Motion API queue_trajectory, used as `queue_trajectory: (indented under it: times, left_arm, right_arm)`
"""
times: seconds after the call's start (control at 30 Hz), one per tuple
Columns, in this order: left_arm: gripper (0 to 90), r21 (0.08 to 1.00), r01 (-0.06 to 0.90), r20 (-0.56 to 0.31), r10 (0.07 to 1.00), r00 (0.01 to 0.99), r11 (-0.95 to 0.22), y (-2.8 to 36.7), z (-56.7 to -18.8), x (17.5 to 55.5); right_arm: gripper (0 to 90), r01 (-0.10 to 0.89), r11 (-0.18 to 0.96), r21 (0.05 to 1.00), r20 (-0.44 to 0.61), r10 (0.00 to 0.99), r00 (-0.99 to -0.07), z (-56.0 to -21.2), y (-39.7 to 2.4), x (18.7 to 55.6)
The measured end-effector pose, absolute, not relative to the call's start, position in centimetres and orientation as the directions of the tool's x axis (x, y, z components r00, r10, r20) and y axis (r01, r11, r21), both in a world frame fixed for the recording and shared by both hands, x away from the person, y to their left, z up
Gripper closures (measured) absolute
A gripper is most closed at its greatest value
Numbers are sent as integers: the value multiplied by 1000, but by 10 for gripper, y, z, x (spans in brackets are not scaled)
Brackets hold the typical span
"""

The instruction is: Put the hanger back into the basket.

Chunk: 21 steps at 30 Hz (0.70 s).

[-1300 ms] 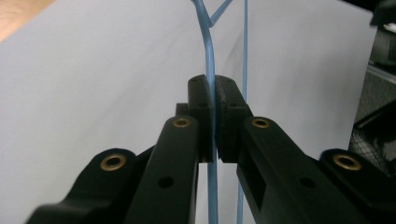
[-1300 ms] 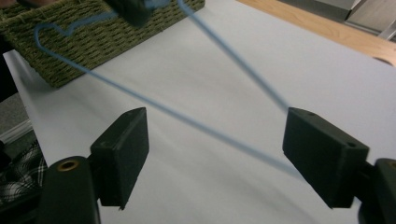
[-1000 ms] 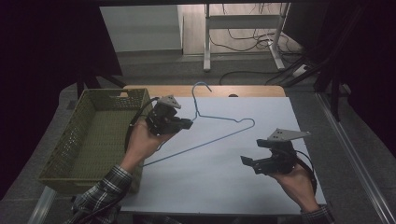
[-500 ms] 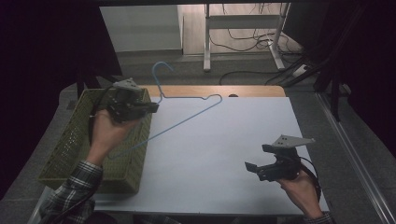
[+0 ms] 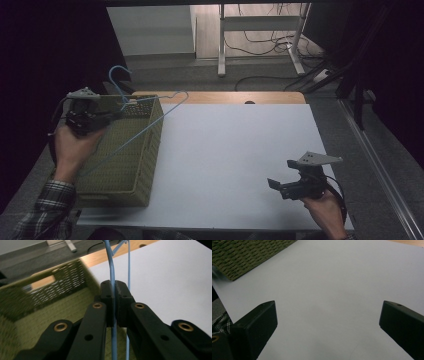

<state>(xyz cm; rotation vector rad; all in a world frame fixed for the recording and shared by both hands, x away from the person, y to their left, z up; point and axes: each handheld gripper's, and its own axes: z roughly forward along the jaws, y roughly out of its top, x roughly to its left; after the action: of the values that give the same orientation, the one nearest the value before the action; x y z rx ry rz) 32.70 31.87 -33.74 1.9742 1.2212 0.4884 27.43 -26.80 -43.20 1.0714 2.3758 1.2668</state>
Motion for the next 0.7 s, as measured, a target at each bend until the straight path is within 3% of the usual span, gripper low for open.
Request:
queue_trajectory:
  times: [0.43,0.7]
  left_arm:
    - [874,767,615,-51,937,345,-184,381,-360,314]
    - [874,764,629,-72,950,305,-144,399,-384,312]
  right_arm:
    - [12,512,355,782,124,716,-686,-443,-274,272]
    - [12,518,372,770,122,711,-692,-446,-272,273]
